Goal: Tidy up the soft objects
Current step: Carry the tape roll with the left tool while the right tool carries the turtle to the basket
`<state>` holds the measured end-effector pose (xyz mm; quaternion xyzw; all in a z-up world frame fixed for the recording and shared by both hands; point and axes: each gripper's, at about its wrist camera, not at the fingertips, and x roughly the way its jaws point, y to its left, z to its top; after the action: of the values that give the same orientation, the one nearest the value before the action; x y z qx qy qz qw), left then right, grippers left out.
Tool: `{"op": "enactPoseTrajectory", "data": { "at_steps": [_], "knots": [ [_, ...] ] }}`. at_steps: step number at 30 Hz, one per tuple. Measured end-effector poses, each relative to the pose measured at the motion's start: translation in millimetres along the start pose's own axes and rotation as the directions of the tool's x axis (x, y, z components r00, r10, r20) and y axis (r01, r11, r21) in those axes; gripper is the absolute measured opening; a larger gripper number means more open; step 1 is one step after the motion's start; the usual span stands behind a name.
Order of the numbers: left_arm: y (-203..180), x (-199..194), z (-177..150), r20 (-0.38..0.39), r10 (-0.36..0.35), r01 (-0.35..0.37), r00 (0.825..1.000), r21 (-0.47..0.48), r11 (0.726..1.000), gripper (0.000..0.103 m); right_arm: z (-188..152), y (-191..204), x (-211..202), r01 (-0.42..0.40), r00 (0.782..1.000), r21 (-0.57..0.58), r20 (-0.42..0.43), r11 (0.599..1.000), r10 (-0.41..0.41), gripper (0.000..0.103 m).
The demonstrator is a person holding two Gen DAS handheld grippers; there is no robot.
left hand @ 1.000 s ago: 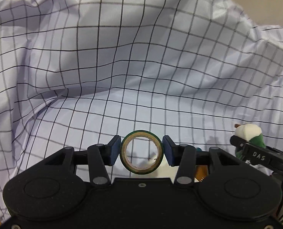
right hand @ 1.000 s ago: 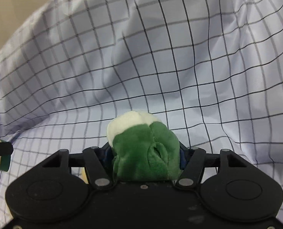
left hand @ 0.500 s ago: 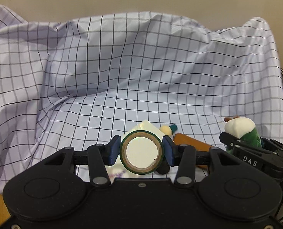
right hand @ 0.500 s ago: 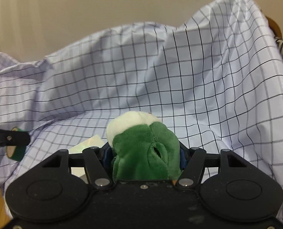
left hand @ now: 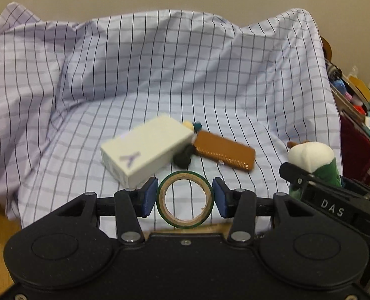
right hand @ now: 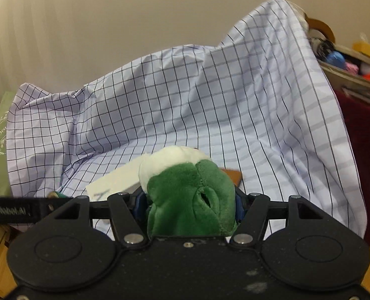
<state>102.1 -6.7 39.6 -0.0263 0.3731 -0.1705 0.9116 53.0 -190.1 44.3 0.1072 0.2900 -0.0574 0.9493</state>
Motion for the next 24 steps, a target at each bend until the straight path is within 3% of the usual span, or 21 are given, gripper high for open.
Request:
{"op": "enactPoseTrajectory", "data": {
  "at_steps": [13,24],
  "knots": [
    [-24,-13,-67,-0.047,0.014,-0.015,0.999,-0.023,1.000,0.047,-45,-9,-63,0.040,0.998,0.054,0.039,0.998,-0.042,0.063],
    [-27,2,-94,-0.119,-0.007,0.002,0.993,-0.043,0.999,0.047,-62,-17,-59,0.073,0.997,0.090,-0.025,0.993,-0.071,0.063]
  ]
}}
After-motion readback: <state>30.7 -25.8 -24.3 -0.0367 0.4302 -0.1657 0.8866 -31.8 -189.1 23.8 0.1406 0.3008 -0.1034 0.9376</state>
